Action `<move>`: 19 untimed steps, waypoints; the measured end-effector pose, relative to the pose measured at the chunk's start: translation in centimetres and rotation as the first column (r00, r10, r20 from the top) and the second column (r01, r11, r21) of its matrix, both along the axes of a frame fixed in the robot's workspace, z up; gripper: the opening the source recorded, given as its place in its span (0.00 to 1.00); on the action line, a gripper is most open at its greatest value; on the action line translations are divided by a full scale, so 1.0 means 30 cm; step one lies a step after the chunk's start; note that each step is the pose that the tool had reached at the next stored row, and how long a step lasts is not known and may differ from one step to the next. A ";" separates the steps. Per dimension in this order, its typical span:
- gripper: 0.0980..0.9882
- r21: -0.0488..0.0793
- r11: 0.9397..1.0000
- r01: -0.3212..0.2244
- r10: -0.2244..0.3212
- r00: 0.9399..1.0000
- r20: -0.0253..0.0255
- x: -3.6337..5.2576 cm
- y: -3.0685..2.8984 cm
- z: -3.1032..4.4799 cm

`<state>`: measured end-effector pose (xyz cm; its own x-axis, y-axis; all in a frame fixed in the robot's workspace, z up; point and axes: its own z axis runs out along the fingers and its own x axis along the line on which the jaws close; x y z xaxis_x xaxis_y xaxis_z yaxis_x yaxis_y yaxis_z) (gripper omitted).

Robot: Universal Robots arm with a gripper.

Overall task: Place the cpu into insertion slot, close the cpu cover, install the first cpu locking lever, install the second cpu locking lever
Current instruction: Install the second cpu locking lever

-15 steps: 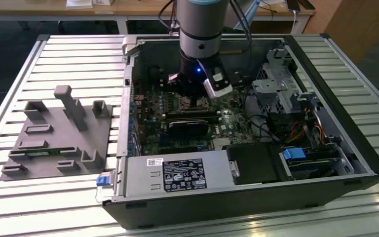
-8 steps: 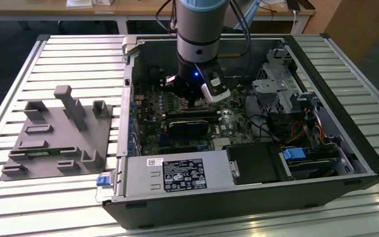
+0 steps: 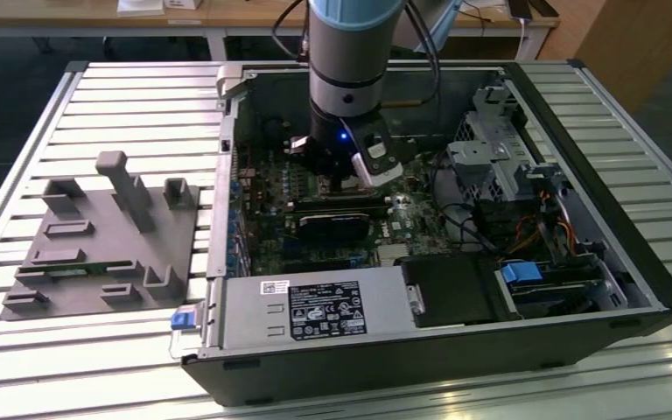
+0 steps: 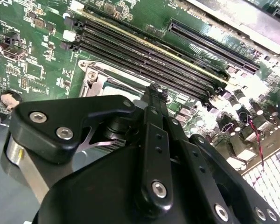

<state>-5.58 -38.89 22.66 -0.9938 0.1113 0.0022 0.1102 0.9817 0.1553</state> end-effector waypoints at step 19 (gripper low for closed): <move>0.01 0.088 0.996 -0.002 0.002 1.000 0.000 -0.017 -0.052 -0.027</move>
